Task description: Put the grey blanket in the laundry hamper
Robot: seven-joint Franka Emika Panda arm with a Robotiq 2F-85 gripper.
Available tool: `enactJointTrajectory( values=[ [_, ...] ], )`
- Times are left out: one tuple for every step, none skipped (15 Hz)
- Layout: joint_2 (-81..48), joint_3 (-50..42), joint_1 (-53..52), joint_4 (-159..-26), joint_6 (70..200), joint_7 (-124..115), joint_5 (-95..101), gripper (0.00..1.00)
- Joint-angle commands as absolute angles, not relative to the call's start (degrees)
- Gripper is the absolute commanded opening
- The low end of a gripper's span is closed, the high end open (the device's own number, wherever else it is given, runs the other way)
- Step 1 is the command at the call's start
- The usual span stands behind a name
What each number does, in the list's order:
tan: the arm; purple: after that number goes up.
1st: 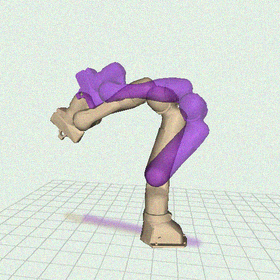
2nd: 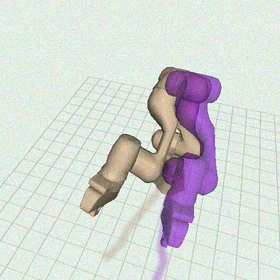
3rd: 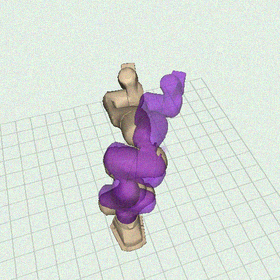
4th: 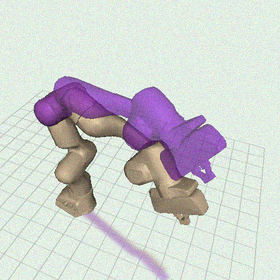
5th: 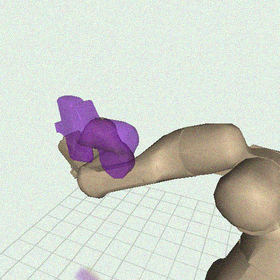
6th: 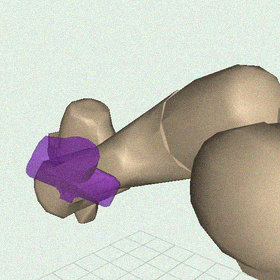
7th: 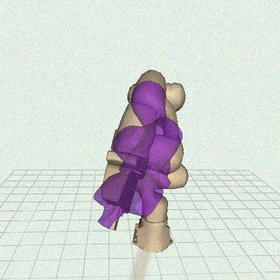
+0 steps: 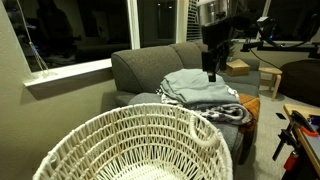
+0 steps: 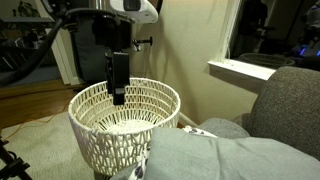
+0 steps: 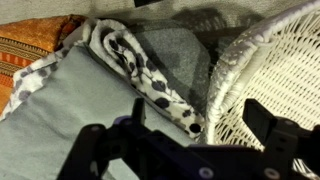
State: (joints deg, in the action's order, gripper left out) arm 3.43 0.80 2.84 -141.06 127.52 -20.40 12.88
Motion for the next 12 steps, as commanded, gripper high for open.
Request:
enactJointTrajectory(
  values=[
    [-2.45,-0.03,2.72,-138.03,129.18,-22.44,14.35,1.00],
    [-3.82,-0.36,2.60,-137.16,129.35,-22.41,14.37,1.00],
    [-5.04,-0.73,2.47,-136.27,129.31,-22.42,14.39,1.00],
    [-6.28,-1.09,2.34,-135.29,129.19,-22.34,14.39,1.00],
    [-7.26,-1.42,2.18,-134.49,129.13,-22.26,14.31,1.00],
    [-8.23,-1.77,2.06,-133.62,129.14,-22.29,14.32,1.00],
    [-9.16,-2.08,1.95,-132.82,129.25,-22.32,14.17,1.00],
    [-9.98,-2.42,1.91,-132.35,130.40,-22.58,13.97,1.00],
    [-10.75,-2.71,1.82,-131.69,130.77,-22.67,13.80,1.00],
    [-11.60,-2.90,1.79,-131.10,131.62,-22.52,13.34,1.00],
    [-12.36,-3.14,1.68,-130.55,132.12,-22.59,13.23,1.00],
    [-13.08,-3.37,1.57,-129.99,132.55,-22.66,13.14,1.00]
  ],
)
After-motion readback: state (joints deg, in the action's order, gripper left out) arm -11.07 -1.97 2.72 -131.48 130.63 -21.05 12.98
